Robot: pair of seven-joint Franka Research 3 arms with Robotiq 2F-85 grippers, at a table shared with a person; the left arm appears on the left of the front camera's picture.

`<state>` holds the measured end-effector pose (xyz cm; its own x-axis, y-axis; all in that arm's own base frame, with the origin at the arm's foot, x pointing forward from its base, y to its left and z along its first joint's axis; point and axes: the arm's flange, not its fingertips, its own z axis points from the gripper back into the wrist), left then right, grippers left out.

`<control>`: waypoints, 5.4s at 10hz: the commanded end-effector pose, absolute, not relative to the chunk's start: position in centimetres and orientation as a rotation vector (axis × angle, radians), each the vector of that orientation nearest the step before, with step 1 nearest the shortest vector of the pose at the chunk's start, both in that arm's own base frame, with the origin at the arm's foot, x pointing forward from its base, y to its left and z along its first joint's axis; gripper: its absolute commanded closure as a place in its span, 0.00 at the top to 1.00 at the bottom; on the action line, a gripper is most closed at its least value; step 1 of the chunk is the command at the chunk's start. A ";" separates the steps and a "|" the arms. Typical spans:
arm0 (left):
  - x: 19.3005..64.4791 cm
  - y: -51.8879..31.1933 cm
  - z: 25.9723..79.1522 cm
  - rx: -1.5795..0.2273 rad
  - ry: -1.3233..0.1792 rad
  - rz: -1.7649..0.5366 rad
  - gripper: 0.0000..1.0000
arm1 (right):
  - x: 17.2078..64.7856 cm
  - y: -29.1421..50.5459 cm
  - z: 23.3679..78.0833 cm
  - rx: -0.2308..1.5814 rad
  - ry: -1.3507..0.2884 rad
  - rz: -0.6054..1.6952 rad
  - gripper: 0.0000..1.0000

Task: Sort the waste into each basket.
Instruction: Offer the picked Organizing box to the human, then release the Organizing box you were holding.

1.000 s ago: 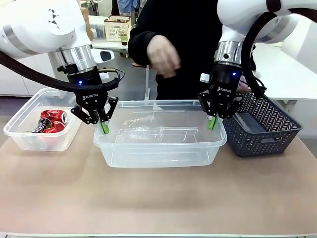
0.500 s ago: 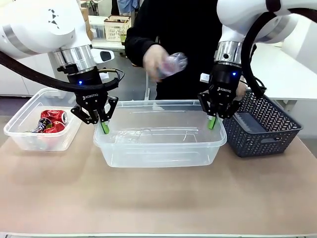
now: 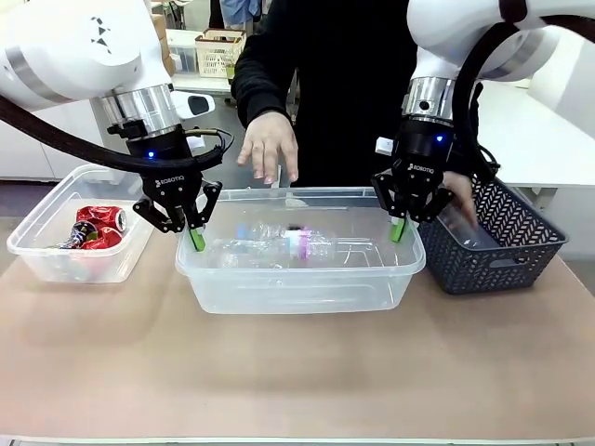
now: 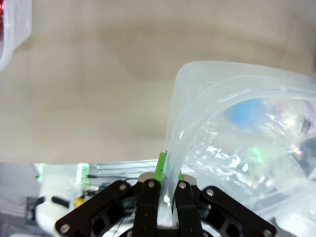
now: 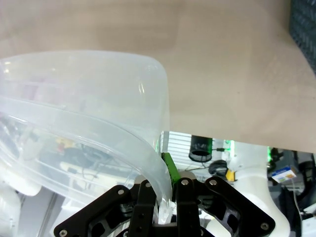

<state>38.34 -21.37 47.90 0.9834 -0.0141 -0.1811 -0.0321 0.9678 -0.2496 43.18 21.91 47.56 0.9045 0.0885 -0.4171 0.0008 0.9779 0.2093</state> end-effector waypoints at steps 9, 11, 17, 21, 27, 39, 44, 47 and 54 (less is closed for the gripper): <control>38.4 -20.4 47.9 -0.247 0.181 0.034 0.00 | 43.5 21.3 48.0 0.213 0.448 0.042 0.00; 38.4 -20.4 47.9 -0.247 0.181 0.034 0.00 | 43.5 21.3 48.0 0.213 0.448 0.042 0.00; 38.4 -20.4 47.9 -0.247 0.181 0.034 0.00 | 43.5 21.3 48.0 0.213 0.448 0.042 0.00; 38.4 -20.4 47.9 -0.247 0.181 0.034 0.00 | 43.5 21.3 48.0 0.213 0.448 0.042 0.00; 38.4 -20.4 47.9 -0.247 0.181 0.034 0.00 | 43.5 21.3 48.0 0.213 0.448 0.042 0.00; 55.1 -19.3 48.2 -0.219 0.195 0.068 0.04 | 60.4 24.0 45.0 0.288 0.499 0.079 0.05; 55.1 -19.3 48.2 -0.219 0.195 0.068 0.04 | 60.4 24.0 45.0 0.288 0.499 0.079 0.05; 55.1 -19.4 47.8 -0.213 0.209 0.061 0.54 | 59.7 23.0 45.5 0.349 0.421 0.067 0.61; 48.5 -16.3 53.6 -0.311 -0.065 0.081 1.00 | 52.4 16.3 50.3 0.585 -0.026 0.008 1.00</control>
